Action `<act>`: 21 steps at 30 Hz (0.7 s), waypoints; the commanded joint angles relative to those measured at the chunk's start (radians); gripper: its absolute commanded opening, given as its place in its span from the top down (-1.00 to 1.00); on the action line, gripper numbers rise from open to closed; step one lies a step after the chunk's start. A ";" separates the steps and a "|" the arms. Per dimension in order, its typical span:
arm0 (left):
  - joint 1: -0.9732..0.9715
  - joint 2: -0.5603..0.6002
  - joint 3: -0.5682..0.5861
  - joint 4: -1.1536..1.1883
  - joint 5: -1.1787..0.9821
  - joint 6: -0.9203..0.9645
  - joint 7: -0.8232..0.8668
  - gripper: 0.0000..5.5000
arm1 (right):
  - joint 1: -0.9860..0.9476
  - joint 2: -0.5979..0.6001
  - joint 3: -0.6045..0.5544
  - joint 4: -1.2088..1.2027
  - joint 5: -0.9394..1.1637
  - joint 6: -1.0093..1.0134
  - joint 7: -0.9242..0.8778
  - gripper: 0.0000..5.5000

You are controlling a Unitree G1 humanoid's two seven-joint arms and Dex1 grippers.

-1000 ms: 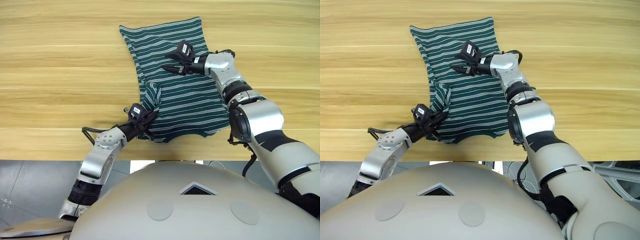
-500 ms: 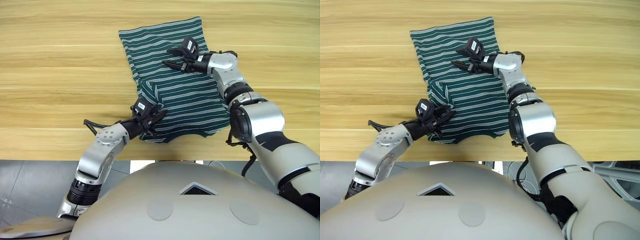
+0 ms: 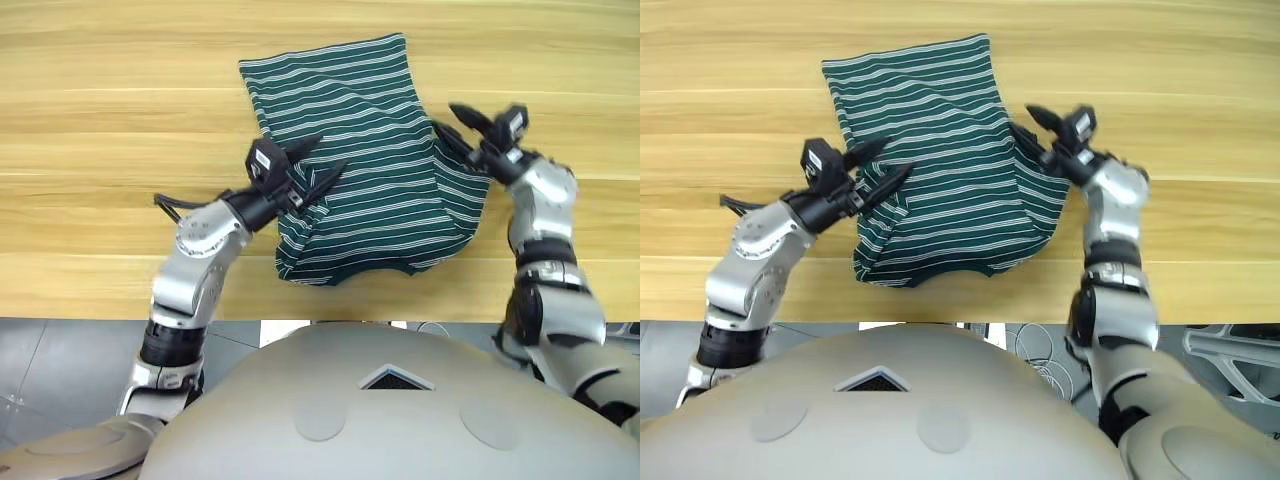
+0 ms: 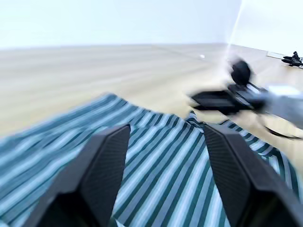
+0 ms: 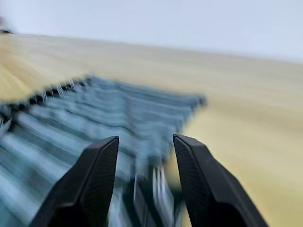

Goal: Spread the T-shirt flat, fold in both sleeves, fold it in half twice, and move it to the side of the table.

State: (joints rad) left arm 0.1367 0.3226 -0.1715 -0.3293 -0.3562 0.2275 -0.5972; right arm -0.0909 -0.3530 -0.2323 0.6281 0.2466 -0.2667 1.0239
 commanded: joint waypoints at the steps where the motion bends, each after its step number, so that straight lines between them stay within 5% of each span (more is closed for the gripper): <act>1: -0.053 -0.023 -0.006 0.234 0.080 -0.159 -0.030 0.01 | 0.291 -0.038 -0.087 -0.311 0.121 0.257 -0.094 0.21; 8: -0.127 -0.098 -0.067 0.631 0.234 -0.376 -0.006 0.01 | 0.451 -0.056 -0.128 -0.690 0.287 0.620 -0.265 0.21; 17: -0.153 -0.114 -0.060 0.784 0.270 -0.469 -0.022 0.01 | 0.349 -0.083 -0.060 -0.607 0.256 0.827 -0.381 0.21; 21: -0.150 -0.121 -0.065 0.788 0.276 -0.480 -0.025 0.00 | 0.301 -0.089 -0.066 -0.568 0.256 0.854 -0.400 -0.02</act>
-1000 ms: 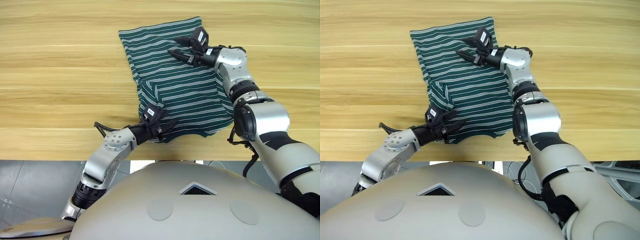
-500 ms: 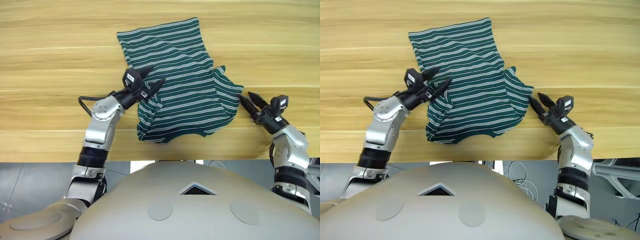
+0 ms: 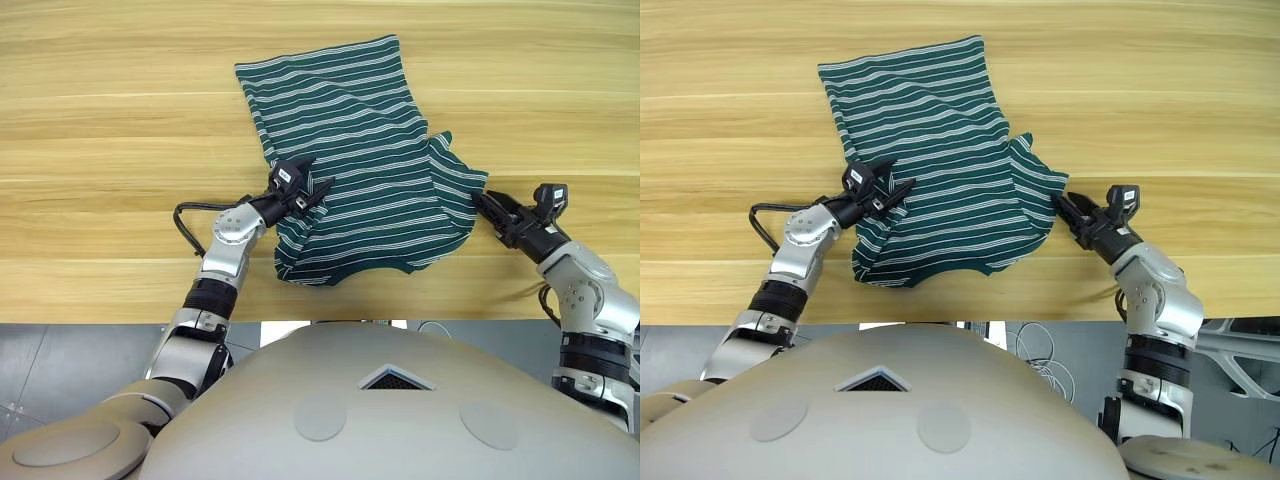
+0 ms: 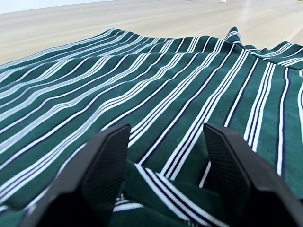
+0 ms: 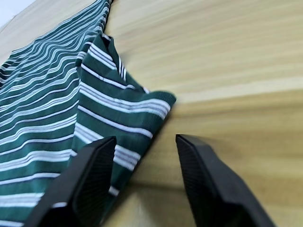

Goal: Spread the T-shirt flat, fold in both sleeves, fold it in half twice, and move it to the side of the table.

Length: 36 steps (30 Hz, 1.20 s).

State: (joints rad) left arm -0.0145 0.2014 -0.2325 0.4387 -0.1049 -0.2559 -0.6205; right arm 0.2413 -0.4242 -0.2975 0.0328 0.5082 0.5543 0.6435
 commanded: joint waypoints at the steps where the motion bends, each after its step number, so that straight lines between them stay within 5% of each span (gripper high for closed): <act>1: 0.001 -0.002 -0.006 0.019 0.025 0.002 -0.003 0.00 | -0.043 -0.018 -0.001 0.028 -0.005 0.039 -0.024 -0.09; 7: -0.003 -0.011 -0.011 0.020 0.027 0.000 -0.003 0.00 | -0.094 -0.023 0.035 0.052 -0.009 0.069 -0.007 -0.21; 24: 0.010 -0.014 -0.020 0.013 0.029 -0.004 -0.006 0.00 | -0.140 0.022 0.073 0.056 -0.038 -0.043 -0.017 0.97; 36: -0.017 -0.025 -0.019 0.055 0.043 -0.008 -0.011 0.00 | -0.013 -0.043 0.267 -0.179 -0.143 -0.211 0.150 0.99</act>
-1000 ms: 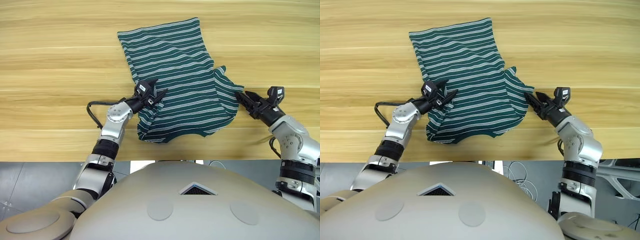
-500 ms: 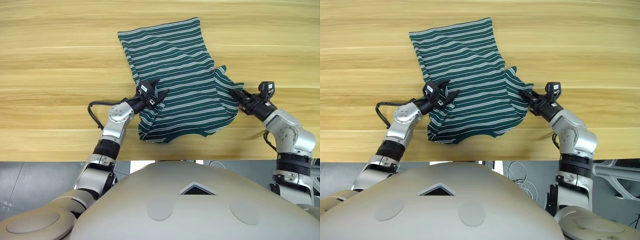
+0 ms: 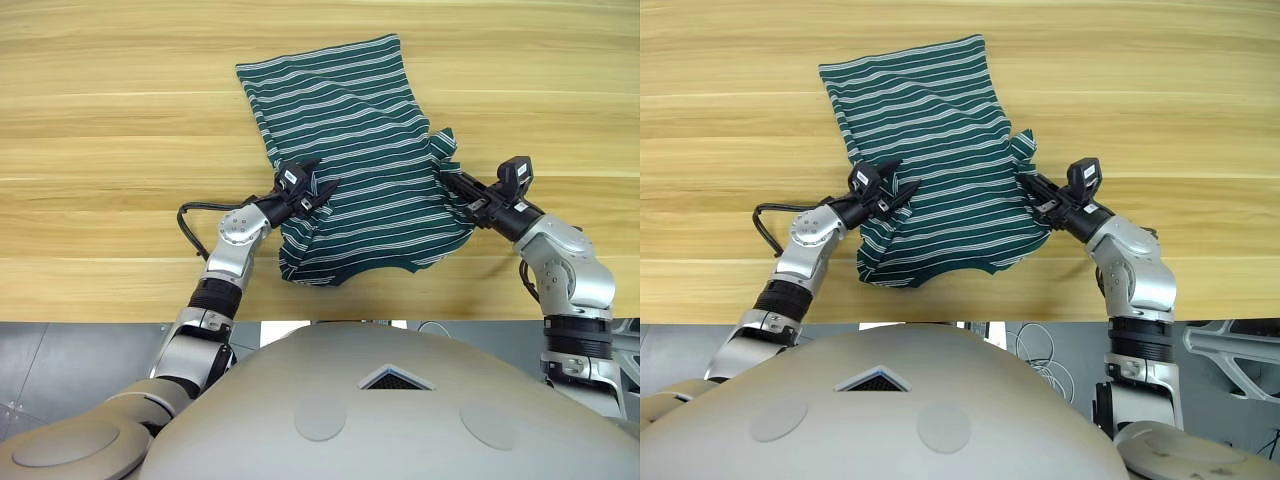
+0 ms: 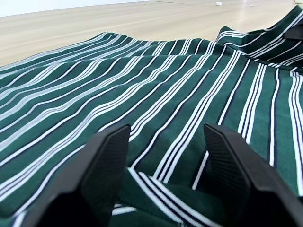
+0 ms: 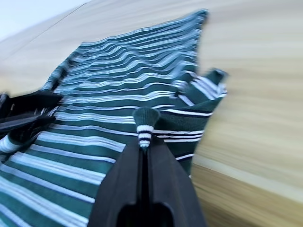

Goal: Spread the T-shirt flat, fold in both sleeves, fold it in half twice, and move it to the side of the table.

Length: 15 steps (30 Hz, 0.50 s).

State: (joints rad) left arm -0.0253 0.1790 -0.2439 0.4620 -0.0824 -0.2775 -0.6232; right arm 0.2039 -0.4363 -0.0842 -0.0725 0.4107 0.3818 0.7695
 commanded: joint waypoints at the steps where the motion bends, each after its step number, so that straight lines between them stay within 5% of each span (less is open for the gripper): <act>1: -0.010 -0.004 -0.008 0.036 0.021 0.013 -0.009 0.00 | 0.033 -0.034 0.069 -0.098 -0.051 -0.042 0.032 0.99; 12: -0.027 -0.012 -0.025 0.059 0.041 0.003 -0.016 0.00 | 0.036 -0.050 0.237 -0.126 -0.257 -0.090 -0.064 0.99; 15: -0.015 -0.001 -0.028 0.048 0.044 0.001 -0.020 0.00 | 0.040 -0.043 0.225 -0.161 -0.226 -0.072 -0.055 0.78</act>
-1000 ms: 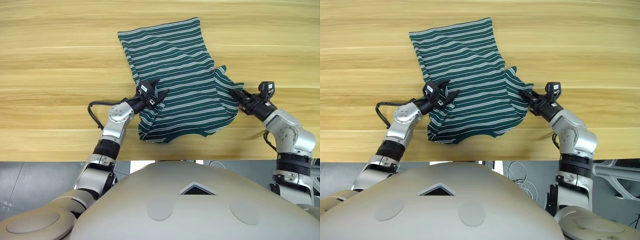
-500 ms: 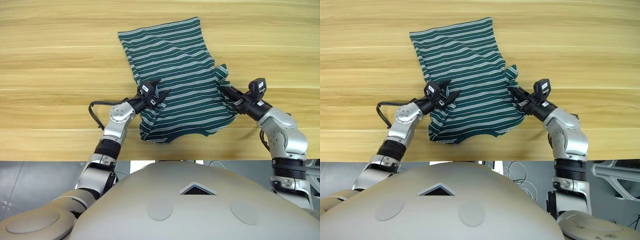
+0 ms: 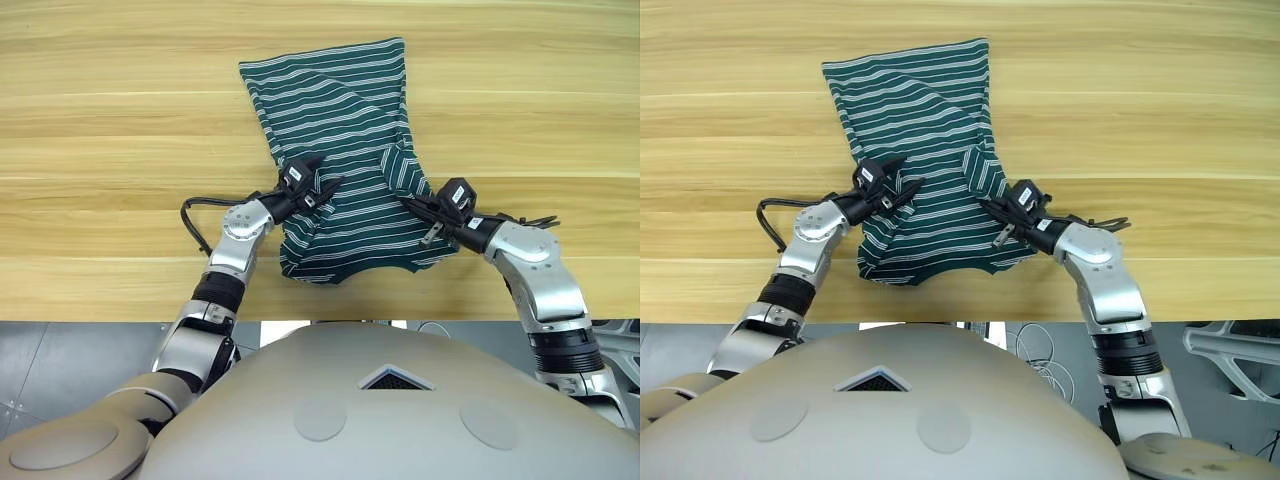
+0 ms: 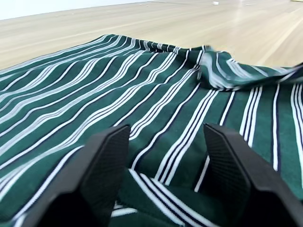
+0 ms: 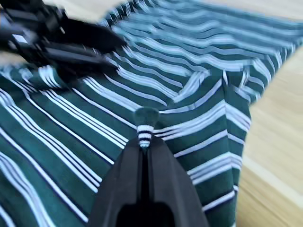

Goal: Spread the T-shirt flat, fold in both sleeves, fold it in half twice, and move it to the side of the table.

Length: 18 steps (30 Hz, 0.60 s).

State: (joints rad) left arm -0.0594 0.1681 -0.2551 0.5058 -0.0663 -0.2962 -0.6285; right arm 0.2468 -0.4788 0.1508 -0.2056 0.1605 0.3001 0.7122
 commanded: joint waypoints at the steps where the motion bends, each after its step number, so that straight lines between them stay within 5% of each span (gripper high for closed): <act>1: 0.028 0.019 -0.022 -0.006 0.031 0.019 -0.021 0.00 | -0.005 0.000 -0.017 -0.040 0.039 0.016 0.008 0.74; 7: 0.059 0.101 -0.015 -0.087 0.027 0.003 -0.067 0.00 | -0.009 -0.034 -0.116 -0.194 0.288 0.140 0.109 0.36; 11: 0.008 0.037 0.095 -0.195 -0.150 -0.066 -0.079 0.00 | -0.121 -0.085 -0.296 -0.159 0.492 0.209 0.160 0.08; 15: -0.060 -0.029 0.230 -0.274 -0.328 -0.118 -0.052 0.00 | -0.271 -0.153 -0.262 0.214 0.219 -0.129 0.189 0.01; 18: -0.056 0.007 0.292 -0.330 -0.361 -0.126 -0.056 0.00 | -0.362 -0.207 -0.196 0.531 0.001 -0.572 0.232 0.01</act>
State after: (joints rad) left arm -0.1141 0.1436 -0.0078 0.2215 -0.4085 -0.4085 -0.6877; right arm -0.0316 -0.6285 -0.0999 0.1012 0.3136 0.0424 0.8948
